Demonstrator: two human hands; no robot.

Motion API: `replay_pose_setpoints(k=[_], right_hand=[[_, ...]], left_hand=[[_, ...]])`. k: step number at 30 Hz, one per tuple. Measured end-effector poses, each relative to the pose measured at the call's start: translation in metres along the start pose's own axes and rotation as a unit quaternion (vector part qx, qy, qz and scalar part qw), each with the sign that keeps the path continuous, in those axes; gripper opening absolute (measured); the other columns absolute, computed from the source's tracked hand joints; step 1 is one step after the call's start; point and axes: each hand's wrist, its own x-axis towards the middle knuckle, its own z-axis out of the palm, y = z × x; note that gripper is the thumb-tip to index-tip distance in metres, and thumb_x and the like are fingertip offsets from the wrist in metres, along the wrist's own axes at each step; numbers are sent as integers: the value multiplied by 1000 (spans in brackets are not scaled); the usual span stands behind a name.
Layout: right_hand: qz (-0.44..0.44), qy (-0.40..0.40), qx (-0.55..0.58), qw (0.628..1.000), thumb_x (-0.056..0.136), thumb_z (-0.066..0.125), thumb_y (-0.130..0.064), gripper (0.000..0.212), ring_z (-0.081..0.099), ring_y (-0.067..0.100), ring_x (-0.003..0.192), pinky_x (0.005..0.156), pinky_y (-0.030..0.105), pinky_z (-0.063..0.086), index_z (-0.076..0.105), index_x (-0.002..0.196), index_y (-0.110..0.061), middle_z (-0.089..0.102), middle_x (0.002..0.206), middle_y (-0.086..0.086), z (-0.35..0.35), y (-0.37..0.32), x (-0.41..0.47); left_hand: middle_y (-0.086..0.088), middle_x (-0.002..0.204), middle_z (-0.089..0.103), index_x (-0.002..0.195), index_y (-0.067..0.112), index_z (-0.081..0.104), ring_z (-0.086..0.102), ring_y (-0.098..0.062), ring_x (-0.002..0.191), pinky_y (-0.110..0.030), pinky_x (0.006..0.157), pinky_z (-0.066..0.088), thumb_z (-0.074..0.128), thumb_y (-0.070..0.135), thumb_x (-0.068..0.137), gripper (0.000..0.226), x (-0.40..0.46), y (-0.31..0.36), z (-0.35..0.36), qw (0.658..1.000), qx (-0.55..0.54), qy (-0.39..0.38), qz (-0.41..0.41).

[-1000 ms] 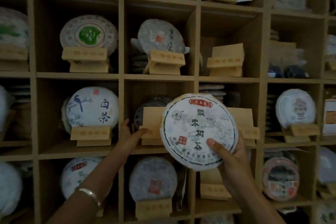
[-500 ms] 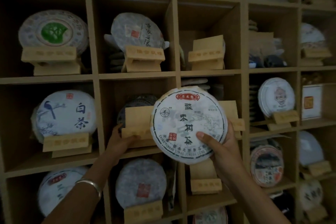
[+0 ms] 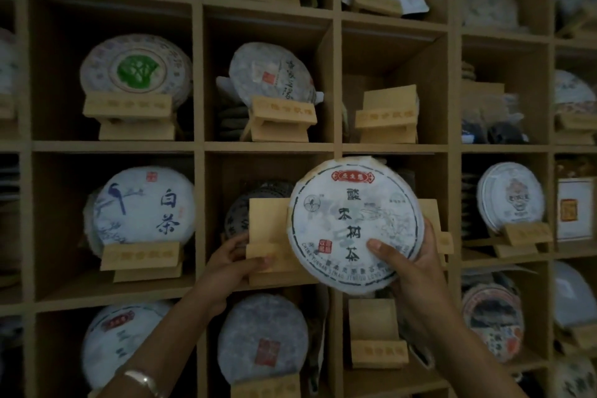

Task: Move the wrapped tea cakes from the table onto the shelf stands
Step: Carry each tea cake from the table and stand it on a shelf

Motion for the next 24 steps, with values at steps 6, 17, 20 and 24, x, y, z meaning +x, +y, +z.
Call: replay_pose_setpoints(k=[6,17,20,24], right_hand=[[-61,-9,29,998,67,80,-11,82,68,14,110,76,37,61,46,138,-33,69,122,-9,26,-35,18],[-62,-44,21,997,66,80,-10,75,68,16,110,75,38,61,50,125,-45,69,122,-7,47,-53,3],[-65,-62,2,996,68,79,-8,77,67,15,111,75,39,61,47,132,-40,67,126,-5,47,-56,-5],[-63,-35,-42,996,78,77,-12,59,70,11,102,70,31,61,51,123,-42,69,119,-7,45,-59,-13]], left_hand=[[3,94,77,115,26,62,74,-11,84,-29,62,60,97,20,38,85,-43,39,0,998,9,-68,-6],[-4,115,68,115,25,64,67,-21,106,-37,73,60,93,28,38,83,-96,88,11,981,86,-165,-51],[-2,119,65,115,26,63,63,-20,110,-35,71,60,92,29,36,85,-104,88,17,983,86,-156,-45],[-4,119,65,119,25,60,64,-21,108,-36,71,61,97,19,46,82,-114,83,26,985,62,-153,-51]])
